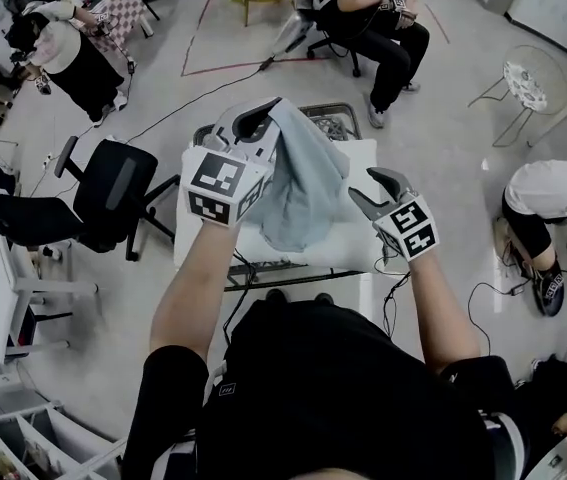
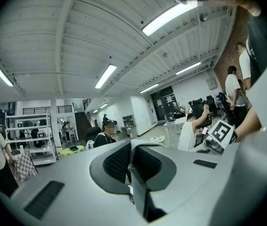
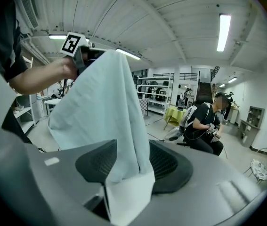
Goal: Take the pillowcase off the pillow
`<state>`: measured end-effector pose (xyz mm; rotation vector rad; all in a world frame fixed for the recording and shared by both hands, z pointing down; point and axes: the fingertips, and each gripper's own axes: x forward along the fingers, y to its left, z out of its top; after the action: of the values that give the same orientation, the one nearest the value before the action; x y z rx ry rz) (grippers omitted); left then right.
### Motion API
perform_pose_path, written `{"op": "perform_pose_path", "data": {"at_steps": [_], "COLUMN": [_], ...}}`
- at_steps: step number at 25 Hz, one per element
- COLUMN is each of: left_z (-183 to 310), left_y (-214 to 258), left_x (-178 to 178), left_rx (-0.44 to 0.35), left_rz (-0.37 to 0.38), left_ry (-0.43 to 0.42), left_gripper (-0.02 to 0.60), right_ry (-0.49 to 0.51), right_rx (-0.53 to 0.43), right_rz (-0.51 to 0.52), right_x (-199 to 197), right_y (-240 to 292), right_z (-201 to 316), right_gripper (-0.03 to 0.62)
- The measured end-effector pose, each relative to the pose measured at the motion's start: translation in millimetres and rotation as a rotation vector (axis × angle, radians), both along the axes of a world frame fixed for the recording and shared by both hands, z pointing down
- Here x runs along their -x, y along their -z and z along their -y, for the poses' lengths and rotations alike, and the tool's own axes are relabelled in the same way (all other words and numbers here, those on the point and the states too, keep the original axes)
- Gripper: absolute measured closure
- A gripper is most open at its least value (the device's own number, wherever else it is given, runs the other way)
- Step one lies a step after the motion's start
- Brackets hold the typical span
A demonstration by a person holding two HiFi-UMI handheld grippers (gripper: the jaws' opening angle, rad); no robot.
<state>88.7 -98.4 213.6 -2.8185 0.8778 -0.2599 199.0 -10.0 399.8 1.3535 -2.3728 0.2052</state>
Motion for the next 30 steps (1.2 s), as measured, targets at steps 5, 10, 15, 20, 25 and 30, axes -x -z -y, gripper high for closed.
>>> {"op": "perform_pose_path", "data": {"at_steps": [5, 10, 15, 20, 25, 30], "left_z": [3, -2, -22, -57, -64, -44], "left_y": [-62, -123, -177, -196, -152, -80], "left_x": [22, 63, 124, 169, 178, 177], "left_rx": [0.111, 0.246, 0.424, 0.557, 0.518, 0.356], "left_rz": [0.042, 0.149, 0.235, 0.264, 0.105, -0.029], "left_ry": [0.036, 0.083, 0.097, 0.066, 0.067, 0.122], "left_gripper": [0.572, 0.572, 0.572, 0.527, 0.460, 0.462], "right_ry": [-0.075, -0.145, -0.190, -0.185, -0.157, -0.120], "right_rx": [0.002, 0.016, 0.005, -0.032, -0.057, -0.118], "right_rz": [-0.012, 0.051, 0.155, 0.232, 0.285, 0.329], "right_x": [-19, -24, -11, 12, 35, 47], "right_y": [6, 13, 29, 49, 64, 98], "right_z": [-3, -12, -14, -6, -6, -4], "right_gripper": [0.367, 0.391, 0.460, 0.549, 0.583, 0.585]}}
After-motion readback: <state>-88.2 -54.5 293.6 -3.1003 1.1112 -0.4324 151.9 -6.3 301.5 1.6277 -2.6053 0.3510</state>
